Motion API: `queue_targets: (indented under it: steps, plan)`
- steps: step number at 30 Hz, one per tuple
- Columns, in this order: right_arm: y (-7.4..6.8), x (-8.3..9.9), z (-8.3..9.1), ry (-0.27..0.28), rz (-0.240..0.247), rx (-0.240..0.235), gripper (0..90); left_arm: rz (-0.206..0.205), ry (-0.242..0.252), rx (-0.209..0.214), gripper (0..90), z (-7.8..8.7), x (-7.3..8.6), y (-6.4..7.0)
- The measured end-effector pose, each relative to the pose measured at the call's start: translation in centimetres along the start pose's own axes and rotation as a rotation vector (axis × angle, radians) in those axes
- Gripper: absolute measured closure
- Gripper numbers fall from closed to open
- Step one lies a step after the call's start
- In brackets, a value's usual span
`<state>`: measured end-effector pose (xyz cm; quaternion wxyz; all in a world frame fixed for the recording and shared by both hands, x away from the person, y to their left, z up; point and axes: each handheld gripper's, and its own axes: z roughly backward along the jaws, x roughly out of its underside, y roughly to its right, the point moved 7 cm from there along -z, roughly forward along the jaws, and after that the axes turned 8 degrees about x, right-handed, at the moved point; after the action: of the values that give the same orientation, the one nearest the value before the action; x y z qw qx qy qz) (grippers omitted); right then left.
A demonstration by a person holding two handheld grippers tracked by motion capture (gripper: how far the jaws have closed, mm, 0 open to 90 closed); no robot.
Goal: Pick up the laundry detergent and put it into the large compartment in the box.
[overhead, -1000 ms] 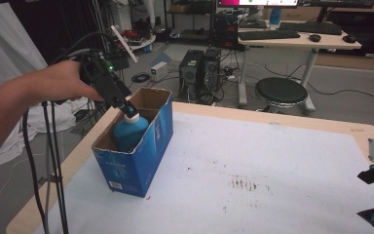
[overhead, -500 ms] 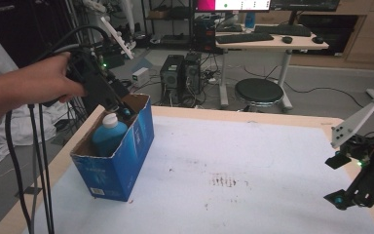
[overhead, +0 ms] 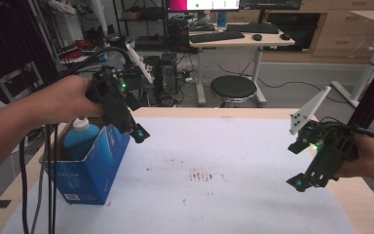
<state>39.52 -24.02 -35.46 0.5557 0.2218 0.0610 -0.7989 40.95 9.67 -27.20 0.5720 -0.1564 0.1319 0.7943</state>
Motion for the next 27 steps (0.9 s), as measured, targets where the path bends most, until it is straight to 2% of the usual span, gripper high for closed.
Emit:
queue_targets:
  steps: [2,5,9,10,11,13,16,18,23,27]
  plan:
    - [-0.1,-0.2,0.0,0.003,0.004,0.001,2.6,-0.015,-0.031,-0.011,2.2,-0.9,-0.3,0.0]
    - [-0.4,-0.3,0.1,0.005,0.007,0.003,2.6,-0.045,-0.065,0.014,2.2,-2.2,-0.8,0.4]
    - [-0.5,-0.7,0.1,0.012,0.006,0.005,2.5,-0.068,-0.072,0.053,2.3,-3.8,-1.6,0.8]
    - [-0.5,-0.7,0.1,0.012,0.006,0.005,2.5,-0.068,-0.072,0.053,2.3,-3.8,-1.6,0.8]
    - [-0.6,-0.8,0.0,0.012,0.007,0.005,2.5,-0.079,-0.080,0.042,2.3,-4.8,-2.1,0.8]
    - [-0.9,-1.0,-0.1,0.013,0.015,0.003,2.6,-0.073,-0.083,0.034,2.3,-5.5,-2.6,0.8]
    - [-1.0,-1.3,-0.2,0.015,0.020,0.003,2.6,-0.089,-0.083,0.069,2.3,-6.5,-3.3,1.0]
    - [-1.0,-1.5,-0.3,0.020,0.022,0.000,2.5,-0.074,-0.085,0.062,2.3,-7.1,-3.7,0.8]
    - [-1.0,-1.8,-0.6,0.019,0.022,-0.003,2.5,-0.077,-0.127,0.072,2.3,-8.3,-3.7,0.4]
    - [-1.0,-1.9,-0.8,0.018,0.018,-0.007,2.5,-0.071,-0.131,0.089,2.3,-9.1,-3.6,0.1]
